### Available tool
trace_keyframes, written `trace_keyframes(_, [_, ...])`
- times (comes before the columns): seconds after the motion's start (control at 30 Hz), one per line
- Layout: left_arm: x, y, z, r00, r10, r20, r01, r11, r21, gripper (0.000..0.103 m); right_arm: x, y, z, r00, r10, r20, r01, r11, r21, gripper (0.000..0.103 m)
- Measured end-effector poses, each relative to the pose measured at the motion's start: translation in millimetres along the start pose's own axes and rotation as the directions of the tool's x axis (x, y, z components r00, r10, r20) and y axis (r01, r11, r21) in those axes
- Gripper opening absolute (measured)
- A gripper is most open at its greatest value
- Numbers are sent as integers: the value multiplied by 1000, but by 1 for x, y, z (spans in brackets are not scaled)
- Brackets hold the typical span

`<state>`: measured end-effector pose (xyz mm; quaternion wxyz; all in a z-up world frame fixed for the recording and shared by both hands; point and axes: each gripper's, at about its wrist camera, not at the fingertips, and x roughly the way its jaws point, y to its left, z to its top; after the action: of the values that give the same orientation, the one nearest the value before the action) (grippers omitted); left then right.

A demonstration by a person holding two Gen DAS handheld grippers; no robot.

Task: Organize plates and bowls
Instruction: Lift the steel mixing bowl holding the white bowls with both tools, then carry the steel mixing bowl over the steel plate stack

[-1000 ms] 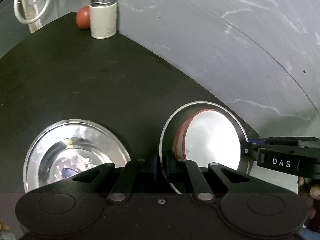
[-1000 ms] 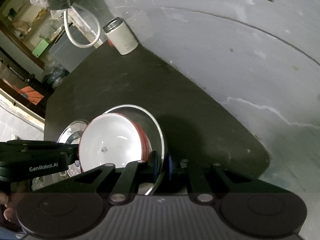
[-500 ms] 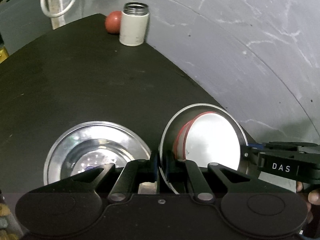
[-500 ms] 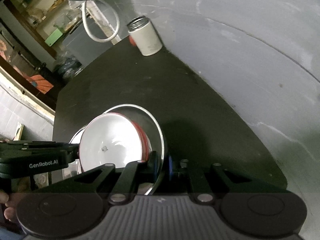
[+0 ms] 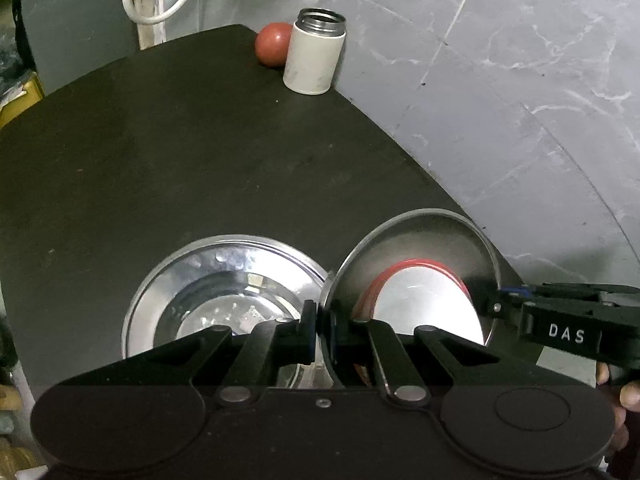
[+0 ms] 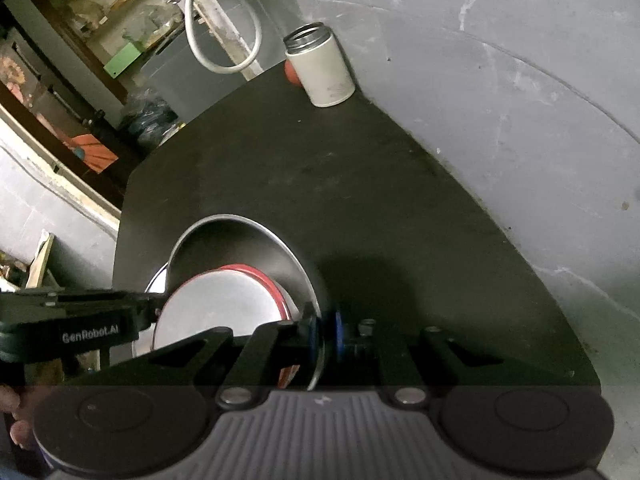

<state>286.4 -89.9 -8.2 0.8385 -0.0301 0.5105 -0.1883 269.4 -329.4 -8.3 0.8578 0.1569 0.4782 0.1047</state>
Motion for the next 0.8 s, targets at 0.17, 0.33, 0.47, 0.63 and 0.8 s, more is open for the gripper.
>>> trace_keyframes(0.17, [7,-1,1,1000,-10,-6,10,1000,-2,5,3,-5,3,1000,-14,-18,15,1000,25,9])
trace_keyframes(0.33, [13,-3,4,1000,-15,-15,15,1000,-5,5,4,-9,5,999,-23,-27,24,999,35,9])
trace_keyframes(0.47, [15,-5,4,999,-22,-29,22,1000,4,5,3,-13,4,999,-31,-35,32,998,44,9])
trace_keyframes(0.63, [24,-7,8,997,-36,-66,35,999,-6,5,3,-19,3,997,-49,-60,53,996,73,9])
trace_keyframes(0.8, [38,-16,15,992,-26,-125,28,999,18,5,7,-28,2,992,-69,-102,80,991,109,9])
